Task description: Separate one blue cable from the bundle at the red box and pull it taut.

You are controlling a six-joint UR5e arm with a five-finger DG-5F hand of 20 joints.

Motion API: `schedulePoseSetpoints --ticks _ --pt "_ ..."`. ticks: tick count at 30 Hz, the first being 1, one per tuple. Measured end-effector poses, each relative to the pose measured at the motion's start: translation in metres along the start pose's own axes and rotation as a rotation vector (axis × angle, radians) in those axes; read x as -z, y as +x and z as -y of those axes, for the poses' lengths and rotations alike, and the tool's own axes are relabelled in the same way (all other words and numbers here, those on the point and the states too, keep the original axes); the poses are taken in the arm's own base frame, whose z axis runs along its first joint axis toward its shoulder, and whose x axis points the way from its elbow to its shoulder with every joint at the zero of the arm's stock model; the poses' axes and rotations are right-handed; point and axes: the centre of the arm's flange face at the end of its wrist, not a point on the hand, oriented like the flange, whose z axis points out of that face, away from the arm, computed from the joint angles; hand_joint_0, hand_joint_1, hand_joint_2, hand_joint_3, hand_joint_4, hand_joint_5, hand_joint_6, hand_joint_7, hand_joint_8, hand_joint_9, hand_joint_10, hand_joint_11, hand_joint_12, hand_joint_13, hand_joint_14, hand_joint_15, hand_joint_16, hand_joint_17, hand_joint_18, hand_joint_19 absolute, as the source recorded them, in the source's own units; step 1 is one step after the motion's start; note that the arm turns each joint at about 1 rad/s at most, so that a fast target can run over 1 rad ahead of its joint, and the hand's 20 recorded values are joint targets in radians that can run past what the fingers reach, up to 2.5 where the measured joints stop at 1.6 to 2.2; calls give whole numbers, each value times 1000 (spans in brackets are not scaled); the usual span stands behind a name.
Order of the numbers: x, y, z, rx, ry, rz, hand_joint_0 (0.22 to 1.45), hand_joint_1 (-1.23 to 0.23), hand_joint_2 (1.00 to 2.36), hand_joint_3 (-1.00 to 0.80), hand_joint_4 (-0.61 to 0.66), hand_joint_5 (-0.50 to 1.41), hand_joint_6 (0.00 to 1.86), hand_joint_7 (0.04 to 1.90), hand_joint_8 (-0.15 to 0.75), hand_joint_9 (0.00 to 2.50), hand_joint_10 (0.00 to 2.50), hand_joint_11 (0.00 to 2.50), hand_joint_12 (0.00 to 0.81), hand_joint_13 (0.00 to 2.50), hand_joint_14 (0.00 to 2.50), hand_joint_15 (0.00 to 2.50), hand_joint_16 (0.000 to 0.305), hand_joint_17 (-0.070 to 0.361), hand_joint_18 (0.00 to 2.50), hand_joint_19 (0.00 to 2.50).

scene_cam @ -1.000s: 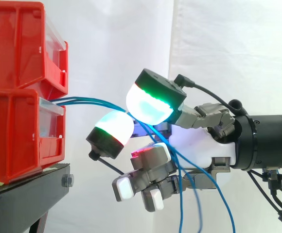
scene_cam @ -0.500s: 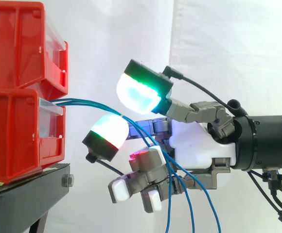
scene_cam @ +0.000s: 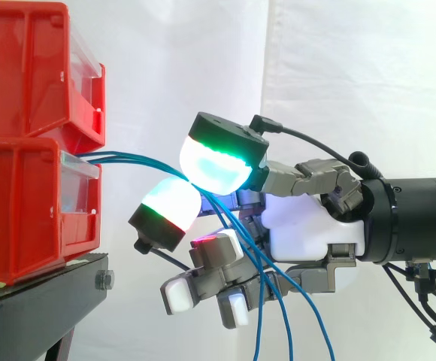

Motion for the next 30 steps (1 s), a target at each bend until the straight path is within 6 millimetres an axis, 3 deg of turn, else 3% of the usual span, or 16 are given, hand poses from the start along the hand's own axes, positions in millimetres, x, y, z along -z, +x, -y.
schedulePoseSetpoints --ticks 6,8,15,23,30 --pt "-1 1 -1 0 -2 -2 540 -685 1000 -500 178 -231 902 972 338 1024 18 1151 375 916 23 645 48 109 950 794" --pt "-1 1 -1 0 -2 -1 528 -669 1000 -500 193 -231 899 942 342 1028 17 1153 383 929 23 638 50 112 978 803" --pt "0 0 -1 0 5 -1 560 -645 1000 -500 184 -232 893 930 331 1055 15 1204 373 946 22 661 48 109 982 801" --pt "0 3 -2 0 7 -1 614 -481 1000 -500 146 -223 877 959 322 1116 17 1253 382 988 24 681 47 106 989 846" --pt "-1 5 -2 0 6 -3 655 -578 1000 -500 129 -218 874 983 324 1148 17 1262 377 990 24 682 47 106 992 836"
